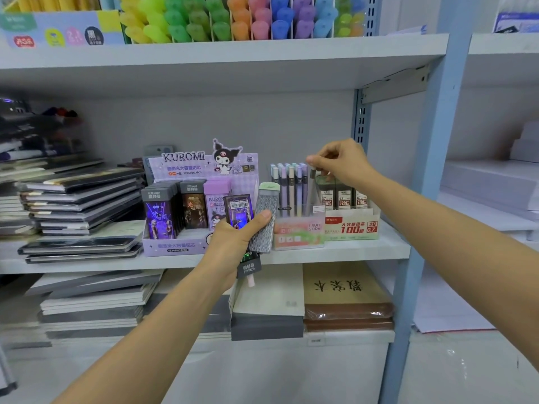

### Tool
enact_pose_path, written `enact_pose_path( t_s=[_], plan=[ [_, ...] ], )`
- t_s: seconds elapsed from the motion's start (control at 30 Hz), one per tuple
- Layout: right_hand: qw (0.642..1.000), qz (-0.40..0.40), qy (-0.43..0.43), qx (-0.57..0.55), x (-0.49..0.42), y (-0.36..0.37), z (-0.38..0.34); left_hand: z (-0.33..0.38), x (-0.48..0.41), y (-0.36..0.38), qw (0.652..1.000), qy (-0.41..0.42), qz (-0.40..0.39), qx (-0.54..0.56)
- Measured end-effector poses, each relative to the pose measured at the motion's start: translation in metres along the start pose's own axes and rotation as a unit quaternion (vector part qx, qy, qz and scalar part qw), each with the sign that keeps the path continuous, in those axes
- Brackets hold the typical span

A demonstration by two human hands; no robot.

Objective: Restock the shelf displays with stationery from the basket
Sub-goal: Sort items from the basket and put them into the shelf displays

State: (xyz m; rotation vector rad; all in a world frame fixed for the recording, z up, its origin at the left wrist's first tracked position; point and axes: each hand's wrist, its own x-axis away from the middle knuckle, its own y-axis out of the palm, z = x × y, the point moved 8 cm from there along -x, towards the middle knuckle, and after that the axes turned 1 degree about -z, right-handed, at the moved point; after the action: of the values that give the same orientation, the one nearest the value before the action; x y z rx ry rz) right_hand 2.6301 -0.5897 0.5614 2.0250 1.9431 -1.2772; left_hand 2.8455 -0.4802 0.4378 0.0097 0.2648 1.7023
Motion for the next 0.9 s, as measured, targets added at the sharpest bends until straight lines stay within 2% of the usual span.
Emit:
enact_pose_path(
  t_s=[0.17, 0.33, 0.5, 0.67, 0.77, 0.8, 0.9],
  plan=[
    [0.999, 0.03, 0.016, 0.033, -0.002, 0.005, 0.003, 0.0, -0.004, 0.0, 1.0, 0.005, 0.001, 0.005],
    [0.997, 0.009, 0.023, 0.076, -0.001, 0.017, 0.003, -0.002, -0.009, 0.0, 1.0, 0.005, 0.003, 0.0],
    [1.0, 0.006, -0.008, 0.03, 0.002, 0.013, -0.004, -0.002, -0.009, 0.001, 1.0, 0.012, -0.002, 0.002],
    [0.999, -0.002, 0.004, 0.041, 0.005, 0.012, -0.006, 0.0, -0.006, 0.002, 1.0, 0.022, 0.001, -0.003],
    [0.998, 0.032, -0.043, 0.011, 0.015, 0.003, -0.025, 0.002, -0.003, 0.006, 1.0, 0.026, -0.002, -0.013],
    [0.998, 0.011, -0.056, -0.031, 0.02, 0.004, -0.032, 0.003, -0.002, 0.007, 0.999, 0.027, -0.003, -0.018],
    [0.973, -0.171, -0.052, -0.144, 0.045, 0.032, -0.046, 0.006, 0.005, 0.017, 0.999, 0.041, -0.011, -0.024]
  ],
)
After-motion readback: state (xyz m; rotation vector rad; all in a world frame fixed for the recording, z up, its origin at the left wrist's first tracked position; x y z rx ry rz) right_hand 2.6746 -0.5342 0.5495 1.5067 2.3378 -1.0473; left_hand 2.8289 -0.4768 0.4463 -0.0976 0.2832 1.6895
